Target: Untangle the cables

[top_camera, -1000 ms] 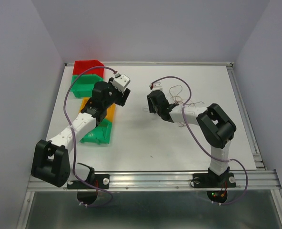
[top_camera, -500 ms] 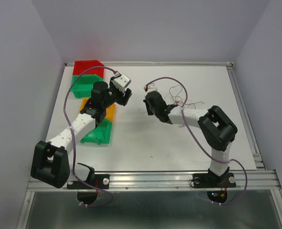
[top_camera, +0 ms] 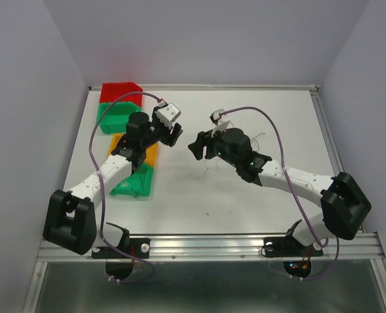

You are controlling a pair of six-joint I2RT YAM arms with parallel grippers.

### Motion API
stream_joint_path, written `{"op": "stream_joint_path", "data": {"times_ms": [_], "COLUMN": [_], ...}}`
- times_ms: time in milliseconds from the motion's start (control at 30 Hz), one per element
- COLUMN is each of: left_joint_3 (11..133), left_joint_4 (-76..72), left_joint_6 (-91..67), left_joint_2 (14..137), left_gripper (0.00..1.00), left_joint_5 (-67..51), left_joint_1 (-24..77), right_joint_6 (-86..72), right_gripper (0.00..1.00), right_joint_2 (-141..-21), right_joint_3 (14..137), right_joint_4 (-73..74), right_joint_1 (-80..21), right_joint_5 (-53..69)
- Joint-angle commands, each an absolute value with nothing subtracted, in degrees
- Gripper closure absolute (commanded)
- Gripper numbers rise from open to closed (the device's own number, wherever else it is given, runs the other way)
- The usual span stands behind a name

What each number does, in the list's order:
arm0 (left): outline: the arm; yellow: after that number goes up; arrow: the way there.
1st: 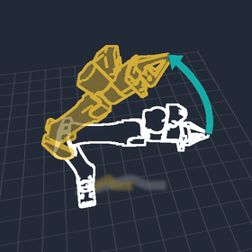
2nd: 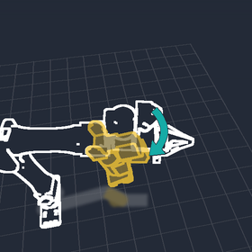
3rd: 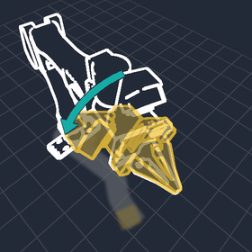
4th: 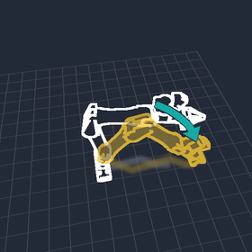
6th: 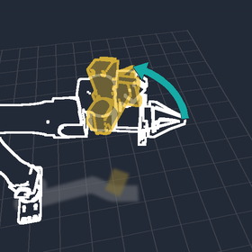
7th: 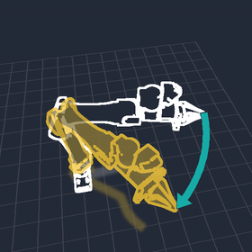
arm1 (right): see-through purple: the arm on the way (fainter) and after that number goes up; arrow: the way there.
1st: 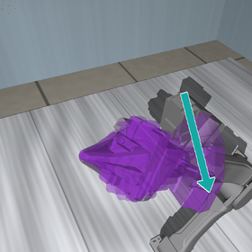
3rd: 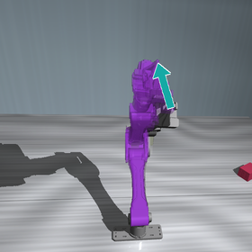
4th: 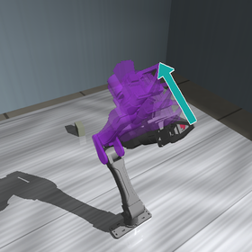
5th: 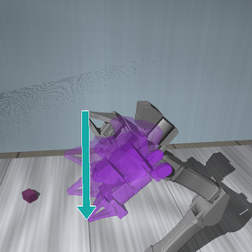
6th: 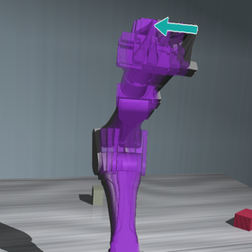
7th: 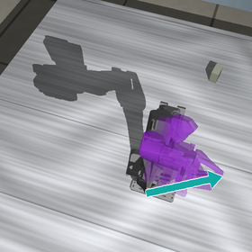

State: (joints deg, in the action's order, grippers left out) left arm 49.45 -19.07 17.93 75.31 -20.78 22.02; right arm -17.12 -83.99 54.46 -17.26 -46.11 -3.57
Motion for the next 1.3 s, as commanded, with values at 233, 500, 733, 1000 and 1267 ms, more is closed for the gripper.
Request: {"op": "stream_joint_path", "data": {"times_ms": [233,500,733,1000,1267], "left_joint_3": [57.12,65.56,74.35,85.94,91.58], "left_joint_4": [-11.36,-8.26,-8.61,-6.68,-2.81], "left_joint_6": [20.47,20.31,17.14,15.82,15.38], "left_joint_2": [85.77,98.60,108.10,117.93,123.31], "left_gripper": [0.29,0.29,0.29,0.29,0.42], "left_joint_5": [-20.49,-13.98,-7.11,-6.33,-10.01], "left_joint_1": [28.20,37.17,38.06,38.23,38.23], "right_joint_6": [-23.02,-29.53,-31.38,-33.31,-34.54], "right_gripper": [0.23,0.20,0.05,0.06,0.06], "right_joint_2": [-78.31,-78.75,-77.08,-70.32,-60.48], "right_joint_3": [50.62,50.28,49.75,46.41,39.73], "right_joint_4": [-16.62,-12.48,-11.69,-12.39,-17.75], "right_joint_1": [-44.30,-35.43,-31.73,-31.55,-31.46], "right_joint_5": [-22.05,-20.40,-18.54,-22.50,-26.72]}}
